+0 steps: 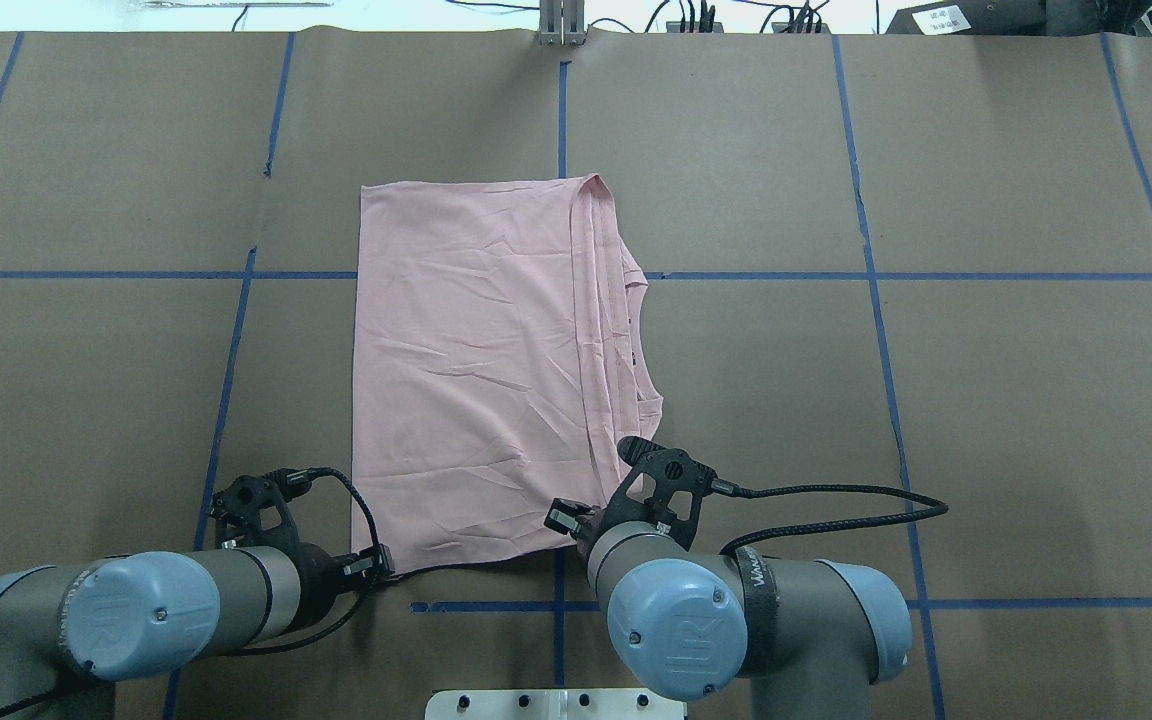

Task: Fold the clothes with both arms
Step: 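Lower both grippers to the shirt edge nearest the robot and grasp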

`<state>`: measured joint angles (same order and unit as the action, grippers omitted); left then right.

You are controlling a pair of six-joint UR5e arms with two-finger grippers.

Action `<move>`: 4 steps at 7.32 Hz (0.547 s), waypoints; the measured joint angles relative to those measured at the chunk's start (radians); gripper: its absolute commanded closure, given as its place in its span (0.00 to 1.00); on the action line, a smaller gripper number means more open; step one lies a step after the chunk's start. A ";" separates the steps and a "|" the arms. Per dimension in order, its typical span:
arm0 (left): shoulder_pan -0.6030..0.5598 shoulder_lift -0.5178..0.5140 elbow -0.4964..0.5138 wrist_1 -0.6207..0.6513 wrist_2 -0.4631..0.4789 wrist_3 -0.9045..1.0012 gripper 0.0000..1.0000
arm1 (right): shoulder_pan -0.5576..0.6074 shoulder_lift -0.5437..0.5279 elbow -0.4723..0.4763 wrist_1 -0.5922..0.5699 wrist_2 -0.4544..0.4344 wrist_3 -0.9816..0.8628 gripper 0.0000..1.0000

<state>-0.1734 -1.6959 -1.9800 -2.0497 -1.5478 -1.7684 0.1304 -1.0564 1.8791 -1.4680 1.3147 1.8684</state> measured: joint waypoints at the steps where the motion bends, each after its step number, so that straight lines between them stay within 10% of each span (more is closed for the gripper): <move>1: 0.001 0.000 0.000 0.000 0.000 0.001 0.81 | 0.000 0.000 0.000 0.000 0.000 0.000 1.00; 4: 0.002 0.002 -0.001 0.000 0.000 0.004 1.00 | 0.000 -0.002 0.000 0.000 0.000 0.000 1.00</move>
<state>-0.1713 -1.6944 -1.9806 -2.0498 -1.5478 -1.7642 0.1304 -1.0587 1.8791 -1.4680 1.3146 1.8684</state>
